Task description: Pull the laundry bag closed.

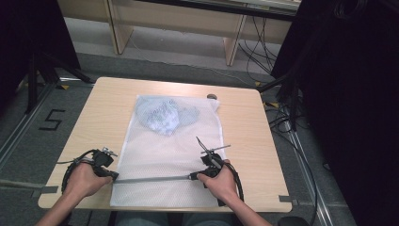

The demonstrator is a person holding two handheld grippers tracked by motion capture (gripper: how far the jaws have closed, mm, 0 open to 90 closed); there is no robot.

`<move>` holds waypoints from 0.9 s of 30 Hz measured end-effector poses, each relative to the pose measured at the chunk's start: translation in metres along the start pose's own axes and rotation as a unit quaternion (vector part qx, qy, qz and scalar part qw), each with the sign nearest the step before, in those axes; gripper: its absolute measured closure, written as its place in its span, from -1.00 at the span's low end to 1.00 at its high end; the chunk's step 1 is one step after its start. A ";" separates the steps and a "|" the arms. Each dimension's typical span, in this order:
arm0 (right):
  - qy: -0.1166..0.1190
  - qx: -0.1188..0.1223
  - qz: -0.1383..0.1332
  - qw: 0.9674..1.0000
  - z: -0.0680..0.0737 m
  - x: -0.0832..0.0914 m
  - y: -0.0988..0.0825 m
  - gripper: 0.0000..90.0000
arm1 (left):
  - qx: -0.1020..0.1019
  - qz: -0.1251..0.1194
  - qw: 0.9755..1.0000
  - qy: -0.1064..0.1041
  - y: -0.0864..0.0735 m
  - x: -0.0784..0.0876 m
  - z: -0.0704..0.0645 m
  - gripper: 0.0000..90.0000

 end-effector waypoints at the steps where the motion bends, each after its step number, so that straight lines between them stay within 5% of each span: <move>1: -0.004 -0.004 0.005 1.000 -0.001 0.001 -0.001 0.93 | -0.001 -0.001 1.000 -0.002 0.000 0.000 0.000 1.00; 8: -0.008 0.002 -0.001 1.000 -0.006 0.004 -0.003 0.93 | 0.000 0.000 1.000 -0.001 0.000 0.000 0.000 1.00; 14: -0.011 -0.009 0.007 1.000 -0.007 0.006 -0.005 0.93 | -0.002 0.000 1.000 0.000 0.000 0.000 0.000 1.00; 15: -0.004 -0.026 0.009 1.000 -0.004 0.007 -0.005 0.93 | 0.002 0.000 1.000 -0.001 0.000 0.000 -0.001 1.00; 18: -0.009 0.001 -0.003 1.000 -0.010 0.006 -0.005 0.93 | 0.010 0.001 1.000 -0.002 -0.001 0.000 -0.002 1.00; 24: -0.013 -0.014 0.007 1.000 -0.011 0.009 -0.007 0.93 | 0.010 0.001 1.000 -0.002 -0.001 0.000 -0.002 1.00; 27: -0.010 0.003 -0.005 1.000 -0.014 0.009 -0.008 0.93 | 0.009 0.001 1.000 -0.001 -0.001 0.000 -0.003 1.00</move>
Point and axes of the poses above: each handheld gripper's, and its own axes: x roughly backward along the jaws, y roughly out of its top, z roughly to its left, the point moved 3 cm from there along -x, roughly forward along the jaws, and after that the axes turned 13 degrees about x, right-handed, at the moved point
